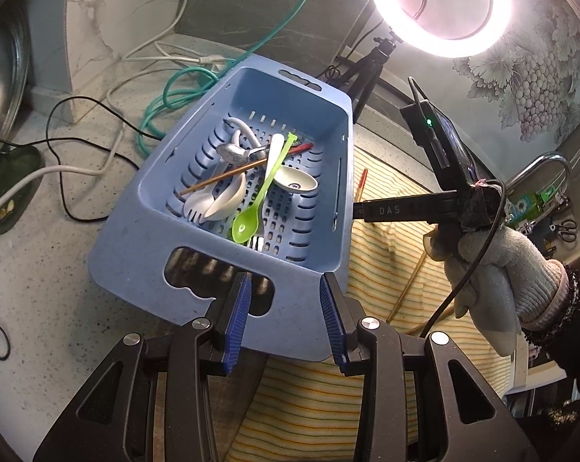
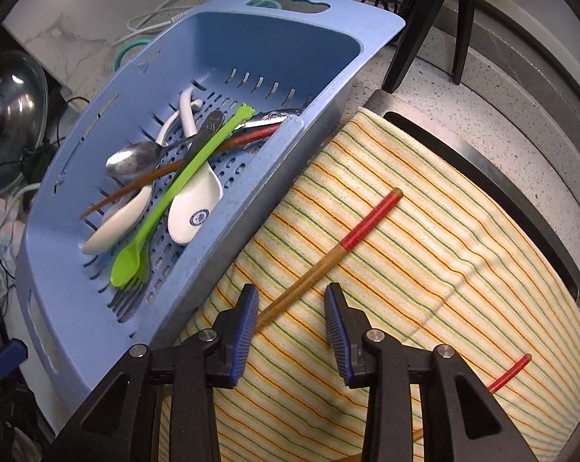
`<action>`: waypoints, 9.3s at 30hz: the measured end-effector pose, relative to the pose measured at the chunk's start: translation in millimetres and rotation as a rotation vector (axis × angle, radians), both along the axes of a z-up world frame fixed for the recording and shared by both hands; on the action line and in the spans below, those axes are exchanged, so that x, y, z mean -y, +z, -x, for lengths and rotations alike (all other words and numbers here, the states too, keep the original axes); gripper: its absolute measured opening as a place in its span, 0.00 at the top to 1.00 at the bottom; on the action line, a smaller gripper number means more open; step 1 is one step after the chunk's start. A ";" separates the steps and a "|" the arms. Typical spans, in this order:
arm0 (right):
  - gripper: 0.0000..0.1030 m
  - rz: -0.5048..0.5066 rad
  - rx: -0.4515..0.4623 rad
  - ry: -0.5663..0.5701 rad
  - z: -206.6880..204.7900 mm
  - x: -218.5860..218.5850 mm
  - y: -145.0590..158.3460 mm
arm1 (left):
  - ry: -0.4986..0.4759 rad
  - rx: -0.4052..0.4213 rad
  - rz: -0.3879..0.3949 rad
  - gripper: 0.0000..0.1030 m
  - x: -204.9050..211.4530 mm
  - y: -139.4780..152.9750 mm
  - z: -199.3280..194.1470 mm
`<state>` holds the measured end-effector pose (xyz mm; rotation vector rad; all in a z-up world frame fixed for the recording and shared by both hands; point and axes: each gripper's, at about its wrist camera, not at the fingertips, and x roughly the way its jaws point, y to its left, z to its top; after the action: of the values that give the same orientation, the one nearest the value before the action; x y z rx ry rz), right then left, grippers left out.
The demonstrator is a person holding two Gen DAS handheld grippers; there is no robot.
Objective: Organize utensils
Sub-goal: 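Move both grippers back from the basket to the chopsticks on the cloth, then grasp a red-tipped chopstick with the left gripper while the right grasps another, then carry both chopsticks over the basket and open both grippers to drop them, then move both grippers back to the last chopstick on the cloth, then grasp the last red-tipped chopstick with both grippers and lift it upright, then carry the chopstick over the basket and open both grippers to drop it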
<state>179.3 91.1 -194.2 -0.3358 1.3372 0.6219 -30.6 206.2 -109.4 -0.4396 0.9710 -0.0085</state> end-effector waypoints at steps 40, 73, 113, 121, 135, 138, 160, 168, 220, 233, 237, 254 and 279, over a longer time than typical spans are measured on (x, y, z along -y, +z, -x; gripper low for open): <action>0.82 -0.314 -0.196 -0.402 4.6 191.2 -1.1 | -0.545 -0.224 -0.287 0.74 143.1 -34.0 -150.2; 0.86 -0.283 -0.258 -0.524 -4.1 183.9 -17.5 | -0.665 -0.318 -0.379 0.92 168.6 -72.8 -183.3; 0.94 -0.517 -0.144 -0.293 -11.3 57.0 85.8 | -0.263 -0.103 -0.183 0.94 -18.1 16.2 -158.1; 0.93 -0.465 -0.129 -0.238 -13.3 7.7 77.0 | -0.224 -0.112 -0.156 0.94 -37.6 2.8 -170.4; 0.69 -0.445 -0.085 -0.256 -14.3 15.6 77.3 | -0.202 -0.104 -0.175 0.70 -49.7 6.4 -164.9; 0.69 -0.447 -0.078 -0.264 -14.1 23.4 79.1 | -0.201 -0.101 -0.171 0.70 -47.9 8.3 -160.4; 0.59 -0.463 0.032 -0.268 8.4 107.3 109.8 | -0.383 -0.044 -0.231 0.70 41.6 31.7 -107.5; 0.59 -0.384 -0.026 -0.266 27.1 163.0 95.3 | -0.561 -0.076 -0.199 0.70 106.1 7.8 -72.2; 0.93 -0.448 -0.288 -0.724 57.3 232.0 1.2 | -0.840 -0.104 -0.216 0.94 186.4 -63.9 -36.3; 0.94 -0.546 -0.234 -0.590 37.1 179.2 58.9 | -0.680 -0.031 -0.181 0.94 132.3 -27.5 -53.3; 0.94 -0.573 -0.227 -0.547 31.1 157.9 74.1 | -0.628 0.000 -0.200 0.94 109.5 -12.9 -59.0; 0.94 -0.572 -0.225 -0.406 -9.1 30.5 80.3 | -0.409 -0.012 -0.236 0.94 16.4 -20.3 -100.1; 0.75 -0.436 -0.157 -0.274 -19.2 -16.6 66.0 | -0.328 -0.038 -0.210 0.93 -11.2 -23.2 -110.3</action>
<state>198.5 107.6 -128.2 0.2508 1.3259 0.6973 79.7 217.4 -132.5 -0.0848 1.0607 -0.1940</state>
